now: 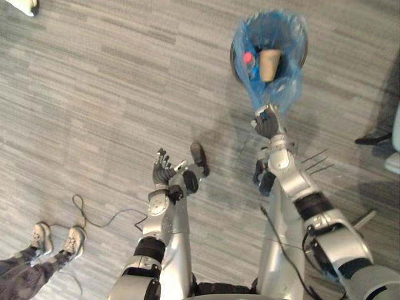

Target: Gather rubbish on tea table into small bin, then transfer packed bag to large trash can.

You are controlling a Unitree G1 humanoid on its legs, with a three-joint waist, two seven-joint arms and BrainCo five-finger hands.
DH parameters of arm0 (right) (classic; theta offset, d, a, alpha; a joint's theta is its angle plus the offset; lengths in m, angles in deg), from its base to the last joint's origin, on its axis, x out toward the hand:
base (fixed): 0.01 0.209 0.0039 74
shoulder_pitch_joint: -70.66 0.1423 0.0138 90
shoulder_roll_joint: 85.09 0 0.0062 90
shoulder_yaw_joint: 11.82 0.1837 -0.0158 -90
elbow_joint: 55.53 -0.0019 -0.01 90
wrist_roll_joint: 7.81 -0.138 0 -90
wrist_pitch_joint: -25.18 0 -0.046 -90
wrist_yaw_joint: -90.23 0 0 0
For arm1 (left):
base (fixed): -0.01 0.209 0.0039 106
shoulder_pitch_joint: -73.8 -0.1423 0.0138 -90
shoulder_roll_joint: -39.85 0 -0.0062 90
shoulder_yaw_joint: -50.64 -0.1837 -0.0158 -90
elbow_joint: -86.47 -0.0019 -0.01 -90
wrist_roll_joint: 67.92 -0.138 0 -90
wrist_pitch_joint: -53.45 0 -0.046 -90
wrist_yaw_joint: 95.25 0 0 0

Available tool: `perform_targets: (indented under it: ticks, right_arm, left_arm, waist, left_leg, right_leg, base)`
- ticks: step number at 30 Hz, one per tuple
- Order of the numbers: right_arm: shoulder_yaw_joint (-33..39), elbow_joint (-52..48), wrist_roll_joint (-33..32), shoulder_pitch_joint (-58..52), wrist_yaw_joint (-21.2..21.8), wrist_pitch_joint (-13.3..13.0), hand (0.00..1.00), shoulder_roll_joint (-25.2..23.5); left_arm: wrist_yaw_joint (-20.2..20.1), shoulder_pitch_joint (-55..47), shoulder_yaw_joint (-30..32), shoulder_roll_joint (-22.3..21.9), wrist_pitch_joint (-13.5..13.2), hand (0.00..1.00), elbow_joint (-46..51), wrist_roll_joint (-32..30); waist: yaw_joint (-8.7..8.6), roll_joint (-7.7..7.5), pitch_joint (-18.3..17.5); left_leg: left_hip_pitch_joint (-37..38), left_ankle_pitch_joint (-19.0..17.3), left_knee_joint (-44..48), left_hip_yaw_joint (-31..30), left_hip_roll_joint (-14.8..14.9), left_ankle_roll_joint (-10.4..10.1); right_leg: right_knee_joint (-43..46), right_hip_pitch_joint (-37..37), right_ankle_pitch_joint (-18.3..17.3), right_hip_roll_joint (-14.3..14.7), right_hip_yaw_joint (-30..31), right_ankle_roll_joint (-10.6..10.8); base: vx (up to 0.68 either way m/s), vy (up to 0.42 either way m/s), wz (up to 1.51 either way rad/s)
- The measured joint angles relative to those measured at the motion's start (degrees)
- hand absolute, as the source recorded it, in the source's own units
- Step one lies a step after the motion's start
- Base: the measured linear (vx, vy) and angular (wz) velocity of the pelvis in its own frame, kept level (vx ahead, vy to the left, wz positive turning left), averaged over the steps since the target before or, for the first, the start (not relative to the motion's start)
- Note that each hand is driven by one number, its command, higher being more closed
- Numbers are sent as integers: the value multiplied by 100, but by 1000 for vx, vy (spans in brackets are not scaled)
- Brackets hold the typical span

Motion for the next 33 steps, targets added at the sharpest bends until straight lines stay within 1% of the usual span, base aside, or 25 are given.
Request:
perform_targets:
  ticks: [1,2,3,4,5,6,7,8,10,11,12,13,14,15,16,17,19,21,23,24,25,27,29,31,33]
  right_arm:
    - [-22,-300,-187,-354,23,-101,100,-170]
    - [-42,-385,-262,-486,76,-164,100,-257]
    - [-149,-534,-405,-668,159,-225,100,-387]
    - [-264,-596,-419,-739,230,-285,100,-413]
    - [-331,-601,-422,-743,260,-331,100,-409]
    - [-423,-611,-423,-751,378,-407,100,-401]
    - [-440,-610,-420,-775,479,-432,100,-376]
    - [-451,-612,-421,-778,513,-443,100,-374]
    - [-406,-753,-426,-841,664,-453,100,-323]
    - [-400,-788,-435,-891,728,-467,100,-286]
    - [-367,-861,-483,-1012,805,-490,100,-240]
    - [-343,-928,-502,-1084,861,-503,100,-218]
    - [-332,-1066,-612,-1228,916,-570,100,-155]
    - [-317,-1243,-664,-1327,1001,-581,100,-132]
    - [-315,-1368,-712,-1377,1073,-610,100,-94]
    - [-324,-1542,-920,-1409,1169,-679,100,-43]
    - [-327,-1684,-1088,-1404,1260,-707,100,-30]
    - [-399,-1852,-1360,-1326,1373,-813,100,40]
    - [-485,-1957,-1515,-1269,1468,-837,100,92]
    - [-597,-2049,-1721,-1163,1548,-846,100,165]
    - [-660,-2094,-1768,-1114,1579,-846,100,187]
    - [-1021,-2223,-2013,-865,1699,-854,100,327]
    - [-1399,-2493,-2191,-655,1775,-872,100,372]
    - [-1857,-2786,-2426,-378,1981,-942,100,344]
    - [-2134,-2799,-2509,-118,2020,-964,100,298]
  left_arm:
    - [-41,-156,-52,45,43,0,-3,-119]
    - [-59,-232,-77,79,66,0,-6,-167]
    - [-68,-376,-201,169,87,0,-20,-350]
    - [-76,-468,-325,274,91,0,-81,-441]
    - [-77,-504,-388,317,91,0,-117,-511]
    - [-106,-616,-479,382,93,0,-135,-580]
    - [-170,-720,-509,413,90,0,-233,-619]
    - [-186,-768,-522,425,93,0,-280,-622]
    - [-191,-958,-658,467,93,0,-326,-734]
    - [-195,-1027,-695,482,92,0,-322,-783]
    - [-198,-1156,-742,492,92,0,-319,-815]
    - [-200,-1218,-767,492,91,0,-308,-862]
    - [-201,-1354,-868,533,91,0,-245,-966]
    - [-225,-1492,-964,549,92,0,-101,-1040]
    - [-291,-1603,-1003,588,91,0,70,-1137]
    - [-353,-1754,-1135,671,83,0,403,-1292]
    - [-434,-1820,-1192,721,74,0,664,-1433]
    - [-443,-1836,-1321,825,54,0,1104,-1510]
    - [-442,-1851,-1362,867,51,0,1335,-1588]
    - [-438,-1843,-1414,902,-8,0,1502,-1680]
    - [-438,-1824,-1452,924,-30,0,1539,-1680]
    - [-439,-1735,-1629,1034,-74,0,1562,-1740]
    - [-429,-1602,-1792,1062,-76,0,1552,-1903]
    - [-410,-1334,-1894,1095,-77,0,1455,-2129]
    - [-305,-1155,-1994,1086,-76,0,1438,-2204]
  waist:
    - [0,-107,-57]
    - [-2,-164,-89]
    - [-8,-275,-151]
    - [-28,-331,-187]
    - [-30,-343,-202]
    - [-59,-349,-318]
    - [-106,-348,-566]
    - [-121,-349,-672]
    - [-137,-347,-864]
    - [-140,-351,-953]
    - [-144,-352,-1154]
    - [-142,-354,-1241]
    - [-146,-363,-1404]
    - [-148,-368,-1533]
    - [-157,-375,-1607]
    - [-155,-384,-1757]
    - [-160,-389,-1876]
    - [-151,-434,-1991]
    - [-150,-437,-2109]
    - [-173,-439,-2150]
    - [-190,-444,-2156]
    - [-299,-458,-2313]
    - [-290,-494,-2359]
    - [-308,-548,-2507]
    - [-305,-586,-2542]
  left_leg:
    - [385,43,-280,50,-4,-20]
    - [578,70,-433,74,-11,-38]
    - [975,181,-796,126,-43,-30]
    - [1369,304,-1182,118,-105,-70]
    - [1552,373,-1343,117,-126,-68]
    - [1815,519,-1691,100,-174,-73]
    - [1959,641,-2015,99,-229,-83]
    - [2033,699,-2166,99,-260,-67]
    - [2553,890,-2762,107,-407,-47]
    - [2666,928,-2900,109,-445,-53]
    - [2843,985,-3136,112,-512,-44]
    - [2929,1003,-3240,116,-544,-38]
    - [3106,1033,-3411,118,-602,-42]
    - [3262,1034,-3523,137,-645,-41]
    - [3385,1033,-3590,137,-679,-41]
    - [3553,1033,-3698,120,-719,-41]
    - [3640,1033,-3749,119,-738,-41]
    - [3798,1033,-3784,101,-779,-41]
    - [3872,1033,-3858,98,-784,-41]
    - [3979,1033,-3923,107,-791,-41]
    - [4038,1033,-3948,114,-795,-41]
    - [4161,1042,-4040,157,-798,-55]
    - [4322,1061,-4147,263,-797,-83]
    - [4348,1076,-4177,293,-789,-103]
    - [4459,1077,-4180,298,-785,-103]
  right_leg:
    - [-329,395,86,45,-39,23]
    - [-507,588,133,75,-43,45]
    - [-894,982,252,123,-71,54]
    - [-1320,1394,398,178,-108,74]
    - [-1552,1598,478,210,-134,84]
    - [-2009,1942,653,274,-199,106]
    - [-2387,2124,804,301,-243,132]
    - [-2567,2227,868,310,-265,151]
    - [-3212,2794,1113,327,-316,214]
    - [-3368,2909,1163,325,-327,233]
    - [-3627,3107,1237,324,-341,277]
    - [-3734,3199,1266,323,-348,283]
    - [-3904,3380,1304,324,-355,312]
    - [-4037,3535,1333,324,-352,331]
    - [-4125,3667,1345,315,-351,349]
    - [-4255,3831,1367,307,-332,362]
    - [-4338,3924,1389,305,-327,368]
    - [-4460,4082,1434,315,-257,369]
    - [-4489,4082,1462,328,-166,374]
    - [-4505,4140,1482,335,-104,377]
    - [-4522,4181,1491,337,-76,379]
    - [-4593,4248,1533,348,-2,372]
    - [-4619,4281,1567,382,129,368]
    - [-4684,4287,1622,409,190,366]
    - [-4688,4374,1628,421,244,361]
  base:
    - [119,-58,-21]
    - [161,-53,-20]
    - [174,-41,-14]
    - [182,-31,-12]
    - [191,1,-3]
    - [244,27,2]
    - [246,32,6]
    - [251,29,8]
    - [192,37,5]
    - [162,54,4]
    - [128,43,5]
    - [163,55,5]
    - [151,50,1]
    - [169,60,0]
    - [148,59,-7]
    - [113,50,-5]
    - [71,33,-5]
    - [59,30,-18]
    - [14,24,-26]
    - [-2,16,-21]
    - [-20,22,-23]
    - [-28,15,-22]
    - [-38,9,-27]
    - [-32,-2,-19]
    - [-16,-7,-13]
